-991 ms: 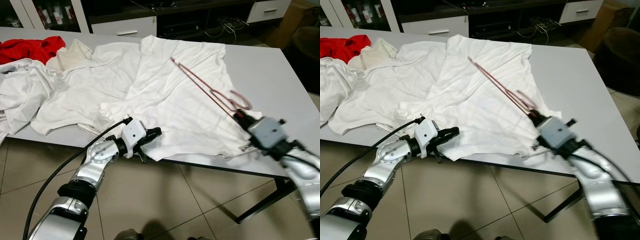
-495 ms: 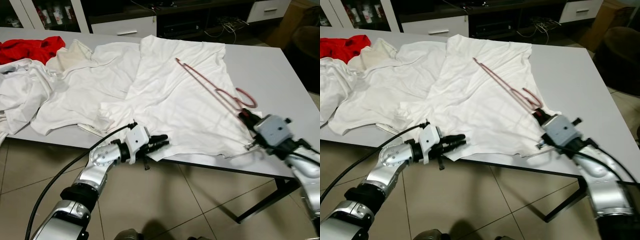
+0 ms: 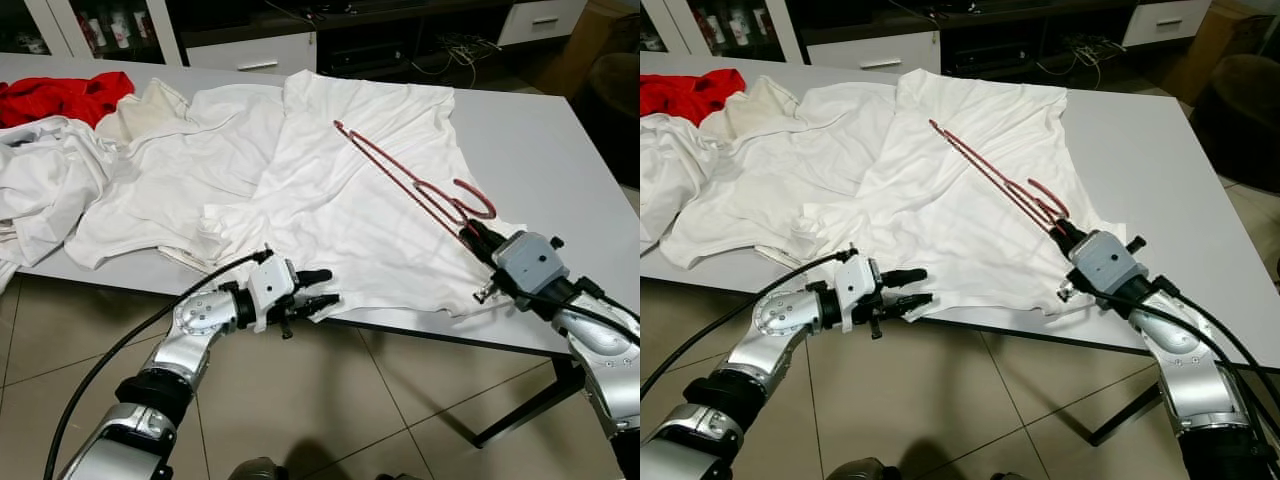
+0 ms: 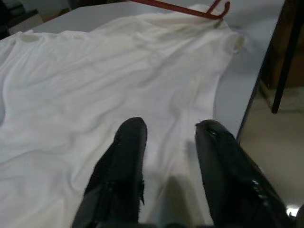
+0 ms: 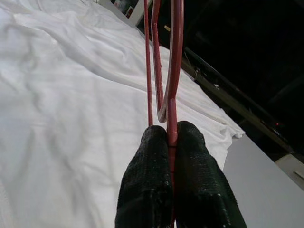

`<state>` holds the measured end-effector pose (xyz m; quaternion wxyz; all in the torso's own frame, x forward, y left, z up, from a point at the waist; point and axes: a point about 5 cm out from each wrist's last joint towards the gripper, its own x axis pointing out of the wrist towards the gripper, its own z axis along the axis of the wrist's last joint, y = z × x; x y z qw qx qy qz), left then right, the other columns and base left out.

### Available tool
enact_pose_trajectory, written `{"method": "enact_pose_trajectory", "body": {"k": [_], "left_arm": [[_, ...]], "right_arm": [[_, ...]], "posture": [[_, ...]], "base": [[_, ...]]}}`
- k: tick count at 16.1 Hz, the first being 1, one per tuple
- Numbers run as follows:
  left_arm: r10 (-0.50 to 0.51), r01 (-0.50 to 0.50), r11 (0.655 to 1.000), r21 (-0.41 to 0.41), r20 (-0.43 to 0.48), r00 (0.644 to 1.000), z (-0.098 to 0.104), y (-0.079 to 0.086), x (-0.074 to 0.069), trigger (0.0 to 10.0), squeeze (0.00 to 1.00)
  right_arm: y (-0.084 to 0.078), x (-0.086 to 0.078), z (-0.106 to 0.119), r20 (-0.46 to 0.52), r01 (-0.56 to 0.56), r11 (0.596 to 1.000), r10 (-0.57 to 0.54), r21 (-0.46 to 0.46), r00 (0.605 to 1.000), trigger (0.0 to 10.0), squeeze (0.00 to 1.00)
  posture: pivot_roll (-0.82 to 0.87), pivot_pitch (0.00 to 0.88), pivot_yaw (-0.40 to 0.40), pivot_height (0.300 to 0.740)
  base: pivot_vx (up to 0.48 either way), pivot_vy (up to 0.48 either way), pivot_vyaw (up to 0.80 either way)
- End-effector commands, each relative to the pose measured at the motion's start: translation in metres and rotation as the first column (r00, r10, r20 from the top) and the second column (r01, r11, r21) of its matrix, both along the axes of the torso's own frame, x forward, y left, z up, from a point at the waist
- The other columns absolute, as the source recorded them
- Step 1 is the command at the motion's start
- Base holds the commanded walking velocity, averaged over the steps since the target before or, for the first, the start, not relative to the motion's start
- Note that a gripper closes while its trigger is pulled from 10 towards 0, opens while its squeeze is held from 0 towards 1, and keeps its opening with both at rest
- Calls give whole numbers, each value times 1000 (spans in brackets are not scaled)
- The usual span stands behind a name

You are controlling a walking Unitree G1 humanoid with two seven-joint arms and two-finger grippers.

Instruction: Hang hanger

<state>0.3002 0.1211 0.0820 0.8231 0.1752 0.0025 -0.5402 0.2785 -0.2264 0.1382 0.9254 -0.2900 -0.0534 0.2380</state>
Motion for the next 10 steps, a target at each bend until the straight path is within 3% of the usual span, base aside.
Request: {"method": "enact_pose_trajectory", "body": {"k": [1, 2, 3, 5, 8, 10], "left_arm": [[-11, 10, 999, 38, 22, 1000, -3, 0, -3, 10000, 1000], [-19, 18, 998, 54, 22, 1000, -5, -1, -3, 10000, 675], [-38, 38, 997, 66, 11, 999, -7, -2, -6, 10000, 0], [-61, 61, 996, 71, 2, 998, -9, -4, -8, 10000, 0], [-81, 82, 985, 152, -10, 997, -19, -3, -12, 10000, 0], [-37, 49, 978, 204, -66, 997, -28, 1, -12, 10000, 0]], "right_arm": [[5, 2, 5, 18, -19, 1000, 19, -2, 1000, 10000, 0], [5, 2, 5, 16, -18, 1000, 18, -1, 1000, 10000, 0], [5, 1, 5, 15, -19, 1000, 19, -1, 1000, 10000, 0], [5, 1, 5, 14, -17, 1000, 17, -1, 1000, 10000, 0], [5, 2, 5, 14, -16, 1000, 16, -2, 1000, 10000, 0], [7, 2, 6, 15, -18, 1000, 18, -2, 1000, 10000, 0]], "posture": [[129, 31, 31, 740], [129, 31, 31, 740], [125, 36, 28, 740], [125, 36, 26, 740], [125, 36, 26, 740], [126, 34, 26, 740]], "base": [[0, 0, 0], [0, 0, 0], [0, 0, 0], [0, 0, 0], [0, 0, 0], [0, 0, 0]]}}
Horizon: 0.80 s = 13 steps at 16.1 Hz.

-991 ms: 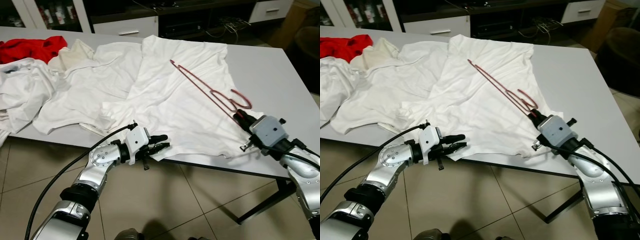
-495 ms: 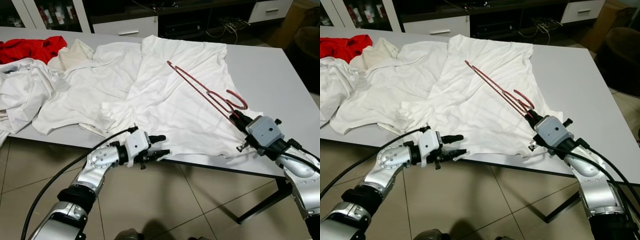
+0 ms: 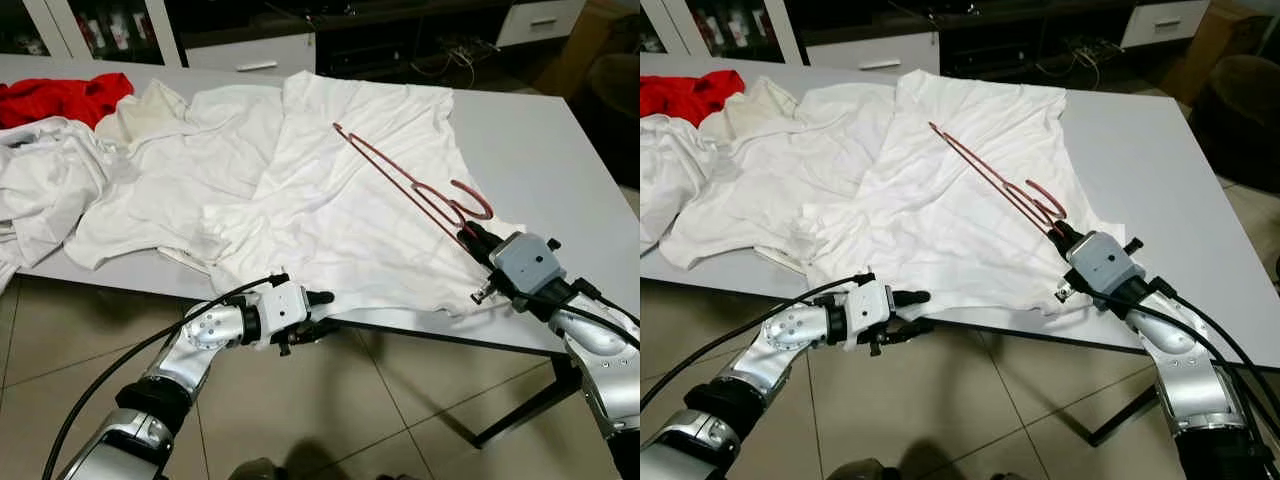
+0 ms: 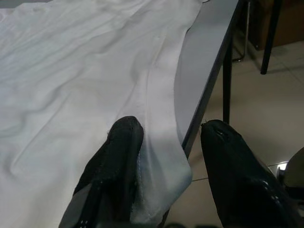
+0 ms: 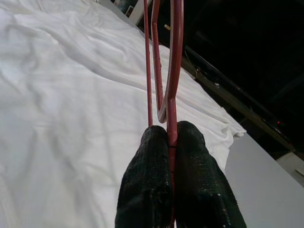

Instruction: Hang hanger

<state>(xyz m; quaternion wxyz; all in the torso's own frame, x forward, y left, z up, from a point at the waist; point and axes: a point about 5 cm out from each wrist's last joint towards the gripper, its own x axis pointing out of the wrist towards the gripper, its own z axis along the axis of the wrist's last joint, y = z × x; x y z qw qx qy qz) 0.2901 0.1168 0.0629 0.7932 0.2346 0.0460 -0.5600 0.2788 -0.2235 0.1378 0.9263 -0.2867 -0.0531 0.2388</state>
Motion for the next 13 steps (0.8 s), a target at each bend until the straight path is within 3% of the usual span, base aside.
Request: {"method": "enact_pose_trajectory", "body": {"k": [1, 2, 3, 9, 13], "left_arm": [[18, -15, 999, 52, -51, 999, -9, 5, -2, 10000, 0], [35, -31, 998, 50, -71, 997, -10, 6, -1, 9882, 0], [38, -35, 999, 36, -83, 996, -9, 6, 0, 0, 0], [0, -3, 999, -40, -81, 997, 1, 5, 0, 0, 0], [16, -19, 995, -95, -36, 999, 12, 5, 6, 0, 0]], "right_arm": [[4, 2, 6, 18, -17, 1000, 17, -8, 1000, 10000, 0], [5, 2, 6, 18, -17, 1000, 17, -7, 1000, 10000, 0], [5, 2, 6, 17, -16, 1000, 16, -7, 1000, 10000, 0], [0, -5, 4, -28, -68, 998, 68, -9, 997, 10000, 0], [-15, -12, 8, -70, -92, 995, 90, -27, 993, 10000, 0]], "posture": [[126, 34, 26, 740], [126, 34, 28, 740], [126, 34, 28, 740], [127, 34, 28, 740], [127, 34, 28, 740]], "base": [[0, 0, 0], [0, 0, 0], [0, 0, 0], [0, 0, 0], [0, 0, 0]]}}
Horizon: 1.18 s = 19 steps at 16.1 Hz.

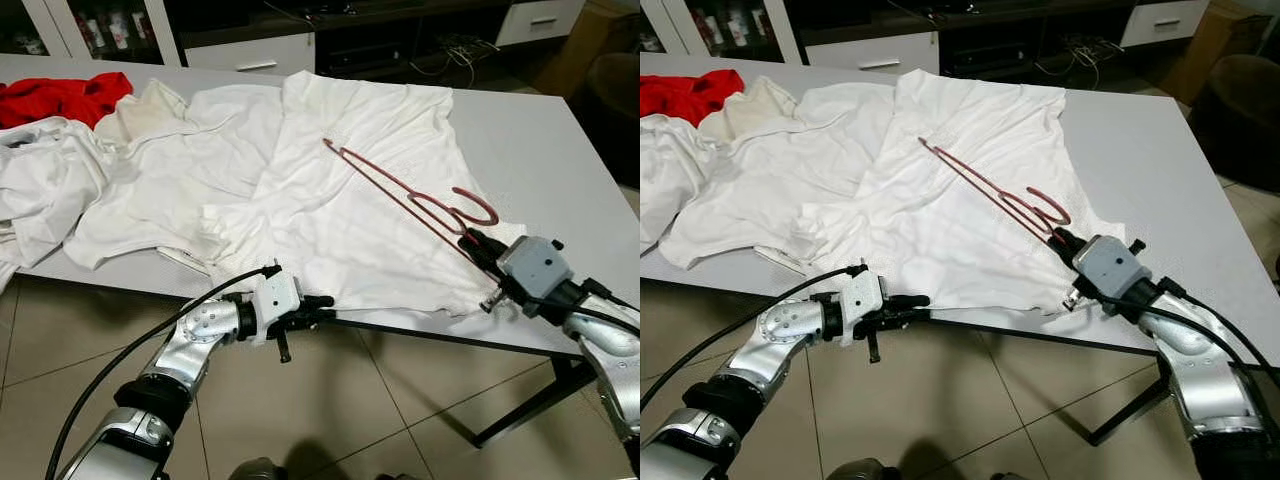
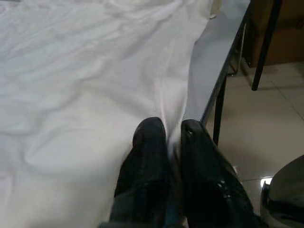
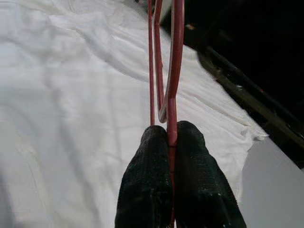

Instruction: Hang hanger

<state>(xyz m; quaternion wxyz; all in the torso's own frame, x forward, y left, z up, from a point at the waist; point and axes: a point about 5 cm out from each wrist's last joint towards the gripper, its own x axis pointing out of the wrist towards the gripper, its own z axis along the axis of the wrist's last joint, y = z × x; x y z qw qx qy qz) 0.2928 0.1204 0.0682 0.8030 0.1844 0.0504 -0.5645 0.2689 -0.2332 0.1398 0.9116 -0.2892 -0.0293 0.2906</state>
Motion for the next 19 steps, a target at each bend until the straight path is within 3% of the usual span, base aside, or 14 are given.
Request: {"method": "enact_pose_trajectory", "body": {"k": [1, 5, 8, 12, 17, 19], "left_arm": [[17, -17, 1000, -21, 34, 999, 7, 1, 4, 0, 0], [86, -83, 995, -50, 73, 994, 15, 5, 13, 0, 0], [185, -171, 978, -122, 117, 976, 31, 8, 28, 0, 0], [224, -205, 967, -149, 128, 966, 39, 11, 36, 0, 0], [233, -211, 966, -149, 145, 962, 46, 8, 43, 0, 0], [243, -218, 963, -155, 163, 956, 53, 7, 49, 0, 0]], "right_arm": [[-7, -3, 6, -6, -8, 1000, 8, -4, 1000, 10000, 0], [-24, -11, 7, -46, -10, 999, 8, -43, 999, 10000, 0], [-41, -23, 14, -107, -51, 996, 43, -69, 993, 10000, 0], [-62, -41, 29, -199, -97, 995, 89, -28, 976, 10000, 0], [-54, -56, 41, -261, -189, 981, 196, 52, 945, 10000, 0], [-39, -65, 40, -311, -266, 959, 283, 97, 907, 10000, 0]], "posture": [[127, 34, 28, 740], [122, 33, 29, 740], [122, 33, 34, 740], [112, 30, 42, 740], [104, 28, 46, 740], [103, 26, 49, 740]], "base": [[0, 0, 0], [0, 0, 0], [0, 0, 0], [0, 0, 0], [0, 0, 0], [0, 0, 0]]}}
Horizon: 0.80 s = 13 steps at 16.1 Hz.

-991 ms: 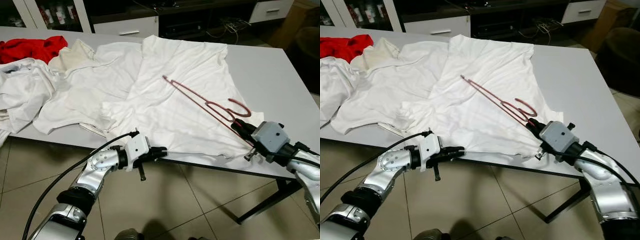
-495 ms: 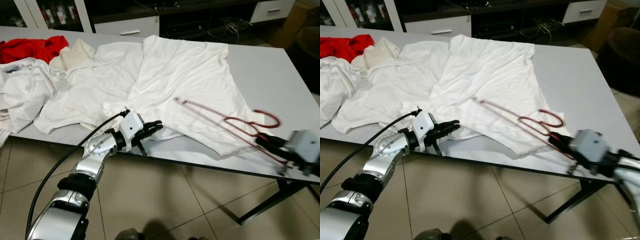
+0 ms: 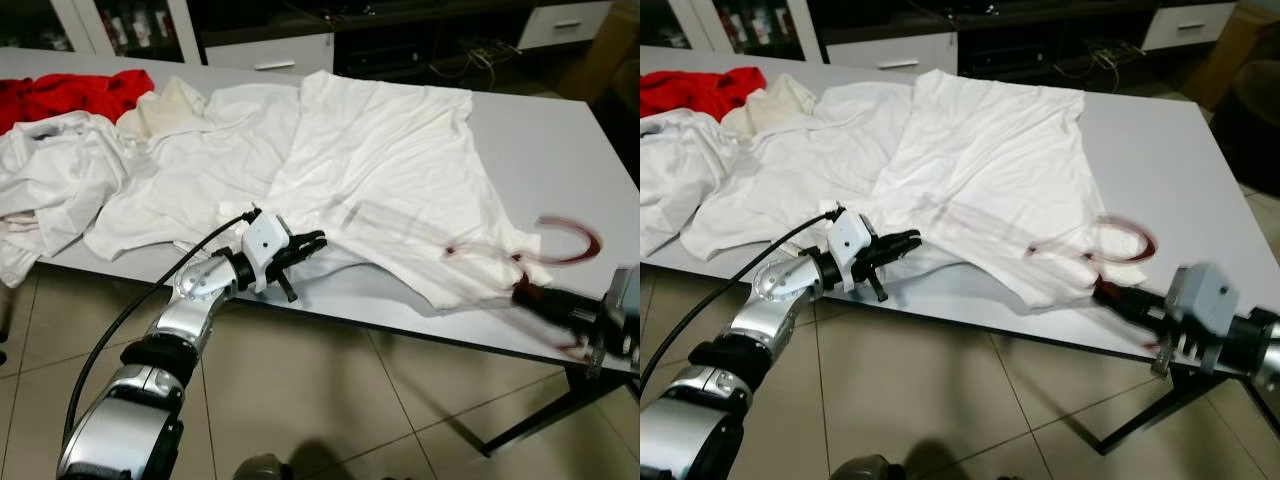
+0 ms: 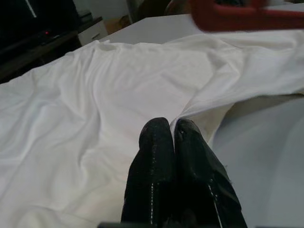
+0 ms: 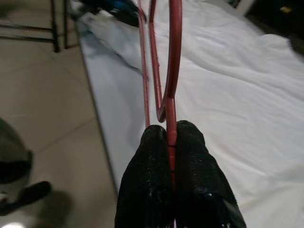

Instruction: Hang hanger

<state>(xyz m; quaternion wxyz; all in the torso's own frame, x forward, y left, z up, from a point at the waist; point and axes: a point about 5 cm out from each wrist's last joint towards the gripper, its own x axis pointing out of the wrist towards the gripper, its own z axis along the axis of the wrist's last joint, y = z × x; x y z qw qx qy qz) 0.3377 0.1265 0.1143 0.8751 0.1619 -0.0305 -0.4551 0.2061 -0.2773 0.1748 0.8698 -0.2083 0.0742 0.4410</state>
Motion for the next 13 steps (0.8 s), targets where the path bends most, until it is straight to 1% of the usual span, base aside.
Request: {"method": "enact_pose_trajectory", "body": {"k": [1, 2, 4, 6, 7, 8, 9, 10, 12, 13], "left_arm": [[12, -13, 1000, 9, 35, 999, 9, 1, 6, 0, 0], [16, -17, 1000, 8, 39, 999, 11, 1, 7, 0, 0], [23, -24, 1000, 4, 49, 999, 15, 2, 11, 0, 0], [19, -19, 1000, 2, 53, 998, 16, 0, 11, 0, 0], [15, -15, 1000, 2, 55, 998, 16, -1, 11, 0, 0], [12, -12, 1000, 2, 54, 998, 15, -2, 11, 0, 0], [10, -10, 1000, 1, 54, 998, 15, -2, 10, 0, 0], [9, -9, 1000, 1, 54, 998, 14, -3, 10, 0, 0], [8, -8, 1000, 0, 53, 999, 13, -3, 10, 0, 0], [7, -7, 1000, 0, 53, 999, 13, -3, 9, 0, 0]], "right_arm": [[10, -5, 5, -29, -67, 998, 67, 13, 997, 10000, 0], [13, -8, 5, -44, -86, 996, 87, 18, 995, 10000, 0], [24, -12, -2, -88, -125, 992, 122, -31, 989, 10000, 0], [24, -12, -8, -96, -118, 990, 110, -79, 989, 10000, 0], [23, -9, -11, -94, -93, 988, 82, -122, 992, 10000, 0], [22, -10, -13, -101, -94, 983, 79, -158, 992, 10000, 0], [20, -8, -14, -91, -73, 981, 57, -179, 994, 10000, 0], [14, -4, -15, -82, -37, 976, 20, -214, 996, 10000, 0], [6, 5, -15, -32, 43, 958, -55, -283, 998, 10000, 0], [4, 9, -14, -1, 82, 952, -86, -294, 996, 10000, 0]], "posture": [[103, 26, 49, 740], [103, 26, 49, 740], [103, 24, 48, 740], [98, 19, 51, 740], [98, 19, 50, 740], [97, 18, 49, 740], [97, 19, 48, 740], [97, 19, 47, 740], [97, 19, 45, 740], [96, 21, 42, 740]], "base": [[0, 0, 0], [0, 0, 0], [0, 0, 0], [0, 0, 0], [0, 0, 0], [0, 0, 0], [0, 0, 0], [0, 0, 0], [0, 0, 0], [0, 0, 0]]}}
